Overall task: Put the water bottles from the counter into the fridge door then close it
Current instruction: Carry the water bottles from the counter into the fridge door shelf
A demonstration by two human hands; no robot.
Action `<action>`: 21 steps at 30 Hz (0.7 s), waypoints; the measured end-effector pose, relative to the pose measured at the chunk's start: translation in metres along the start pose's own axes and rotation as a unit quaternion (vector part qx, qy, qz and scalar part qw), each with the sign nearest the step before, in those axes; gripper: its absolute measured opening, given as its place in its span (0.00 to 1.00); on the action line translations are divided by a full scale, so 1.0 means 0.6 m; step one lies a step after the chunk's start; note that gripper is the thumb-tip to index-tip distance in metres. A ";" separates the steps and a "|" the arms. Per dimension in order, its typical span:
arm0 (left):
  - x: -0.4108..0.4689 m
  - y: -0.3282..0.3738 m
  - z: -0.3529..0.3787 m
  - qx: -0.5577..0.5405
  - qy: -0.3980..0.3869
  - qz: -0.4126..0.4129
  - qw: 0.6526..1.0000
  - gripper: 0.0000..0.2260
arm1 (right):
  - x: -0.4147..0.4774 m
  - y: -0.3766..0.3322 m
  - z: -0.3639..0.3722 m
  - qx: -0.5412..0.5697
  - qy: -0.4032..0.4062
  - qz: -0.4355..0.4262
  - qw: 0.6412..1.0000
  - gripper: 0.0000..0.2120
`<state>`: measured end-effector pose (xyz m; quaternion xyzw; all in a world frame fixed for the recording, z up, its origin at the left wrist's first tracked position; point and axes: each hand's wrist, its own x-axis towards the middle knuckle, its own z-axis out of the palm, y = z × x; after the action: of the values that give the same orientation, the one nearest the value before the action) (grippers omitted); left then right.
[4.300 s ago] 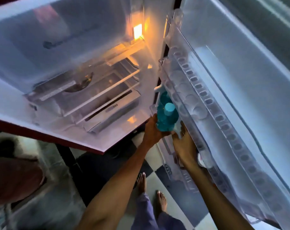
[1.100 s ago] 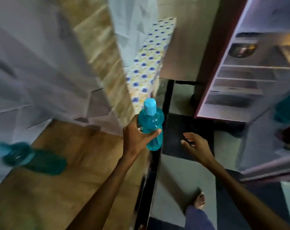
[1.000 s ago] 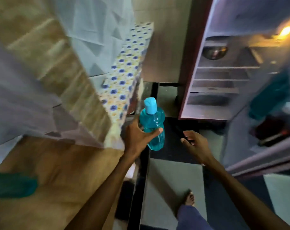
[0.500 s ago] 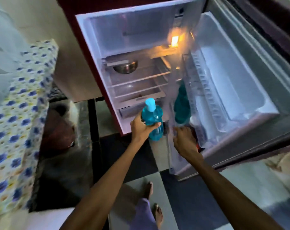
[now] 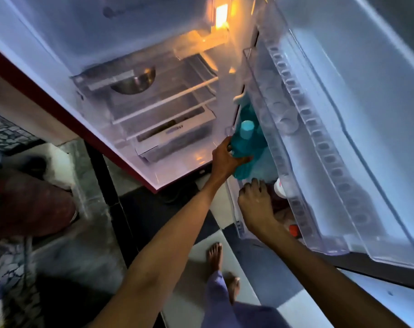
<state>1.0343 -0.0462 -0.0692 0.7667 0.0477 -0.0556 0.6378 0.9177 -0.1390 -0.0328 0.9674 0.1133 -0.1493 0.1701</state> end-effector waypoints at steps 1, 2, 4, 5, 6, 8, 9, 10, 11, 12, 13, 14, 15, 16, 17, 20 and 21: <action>0.012 -0.003 0.004 0.006 -0.023 0.002 1.000 0.36 | 0.005 0.000 0.000 -0.013 -0.013 0.003 1.000 0.07; 0.019 -0.006 0.007 0.012 -0.046 0.005 0.999 0.37 | 0.007 0.000 -0.001 -0.022 -0.029 0.005 0.999 0.08; 0.027 -0.010 0.012 0.020 -0.079 0.013 0.997 0.38 | 0.009 0.002 0.002 -0.041 -0.050 0.015 0.998 0.09; 0.027 -0.012 0.015 0.020 -0.092 0.014 0.996 0.39 | 0.009 0.004 0.003 -0.041 -0.061 0.020 0.997 0.09; 0.028 -0.016 0.020 0.017 -0.102 0.014 0.995 0.39 | 0.009 0.006 0.004 -0.039 -0.059 0.025 0.997 0.07; 0.025 -0.019 0.032 0.005 -0.117 0.012 0.993 0.40 | 0.011 0.010 0.008 -0.041 -0.049 0.027 0.998 0.06; 0.023 -0.018 0.039 0.002 -0.122 0.008 0.992 0.40 | 0.012 0.012 0.010 -0.039 -0.063 0.023 0.997 0.07; 0.021 -0.018 0.047 0.006 -0.126 0.009 0.992 0.40 | 0.011 0.013 0.013 -0.042 -0.074 0.020 0.996 0.08; 0.020 -0.019 0.056 0.018 -0.125 0.018 0.992 0.40 | 0.011 0.016 0.015 -0.047 -0.077 0.019 0.996 0.09; 0.019 -0.023 0.065 0.036 -0.120 0.033 0.992 0.38 | 0.011 0.021 0.016 -0.051 -0.072 0.019 0.996 0.10; 0.017 -0.029 0.074 0.055 -0.112 0.049 0.991 0.37 | 0.010 0.025 0.019 -0.052 -0.068 0.018 0.996 0.10; 0.016 -0.038 0.080 0.071 -0.107 0.057 0.990 0.35 | 0.010 0.027 0.022 -0.051 -0.064 0.015 0.997 0.11; 0.016 -0.046 0.086 0.082 -0.106 0.060 0.989 0.35 | 0.009 0.030 0.027 -0.049 -0.062 0.015 0.997 0.12; 0.017 -0.056 0.091 0.088 -0.103 0.058 0.989 0.34 | 0.009 0.032 0.030 -0.048 -0.064 0.014 0.997 0.13; 0.018 -0.063 0.094 0.088 -0.100 0.054 0.990 0.34 | 0.009 0.034 0.032 -0.050 -0.067 0.015 0.996 0.15; 0.022 -0.070 0.104 0.083 -0.093 0.035 0.992 0.32 | 0.009 0.036 0.037 -0.058 -0.063 0.011 0.996 0.18; 0.022 -0.071 0.109 0.081 -0.095 0.030 0.992 0.31 | 0.008 0.036 0.039 -0.055 -0.062 0.008 0.997 0.17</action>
<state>1.0396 -0.1028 -0.1246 0.8081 -0.0408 -0.1128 0.5766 0.9223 -0.1667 -0.0491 0.9463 0.1025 -0.2014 0.2311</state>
